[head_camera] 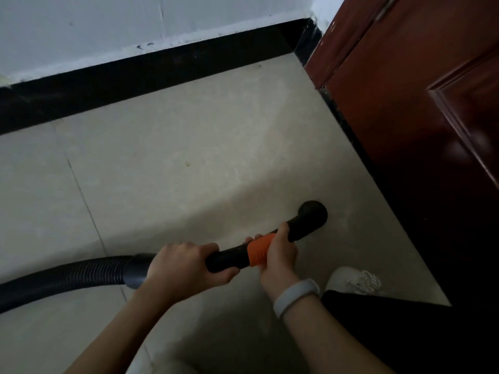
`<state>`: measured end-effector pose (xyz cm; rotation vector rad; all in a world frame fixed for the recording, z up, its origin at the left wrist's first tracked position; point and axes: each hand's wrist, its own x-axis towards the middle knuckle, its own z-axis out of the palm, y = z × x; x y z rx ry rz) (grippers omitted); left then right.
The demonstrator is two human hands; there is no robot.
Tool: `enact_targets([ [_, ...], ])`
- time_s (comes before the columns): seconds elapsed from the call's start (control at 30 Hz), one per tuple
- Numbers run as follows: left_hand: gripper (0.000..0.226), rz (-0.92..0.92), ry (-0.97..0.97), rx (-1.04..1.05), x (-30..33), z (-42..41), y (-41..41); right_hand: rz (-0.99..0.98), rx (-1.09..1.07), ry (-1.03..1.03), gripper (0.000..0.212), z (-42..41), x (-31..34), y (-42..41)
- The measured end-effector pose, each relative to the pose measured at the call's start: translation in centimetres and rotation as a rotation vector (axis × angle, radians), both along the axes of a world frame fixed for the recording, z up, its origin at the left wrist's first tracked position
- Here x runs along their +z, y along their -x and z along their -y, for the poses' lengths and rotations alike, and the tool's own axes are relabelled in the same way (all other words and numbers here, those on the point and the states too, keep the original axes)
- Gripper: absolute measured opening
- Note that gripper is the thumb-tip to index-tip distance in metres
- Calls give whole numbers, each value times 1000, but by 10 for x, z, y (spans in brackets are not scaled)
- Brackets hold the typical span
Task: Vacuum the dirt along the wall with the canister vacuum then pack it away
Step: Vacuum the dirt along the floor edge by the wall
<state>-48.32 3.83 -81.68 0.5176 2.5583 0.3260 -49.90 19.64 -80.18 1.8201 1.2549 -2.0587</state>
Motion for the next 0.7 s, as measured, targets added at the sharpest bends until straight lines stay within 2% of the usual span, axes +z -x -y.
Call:
enact_targets([
  [0.1, 52, -70, 20, 189, 2, 18, -4, -91, 68, -3, 38, 23, -5, 20],
  [0.23, 62, -89, 10, 404, 8, 44, -17, -119, 339, 35, 32, 60, -10, 33],
  [0.33, 68, -78, 2, 437, 10, 48, -33, -112, 396, 51, 32, 75, -16, 18],
  [0.57, 54, 84, -54, 367, 4, 11, -68, -30, 314, 31, 32, 29, -17, -30],
  [0.7, 58, 65, -65, 473, 8, 19, -79, -35, 408, 4, 27, 42, -7, -22],
])
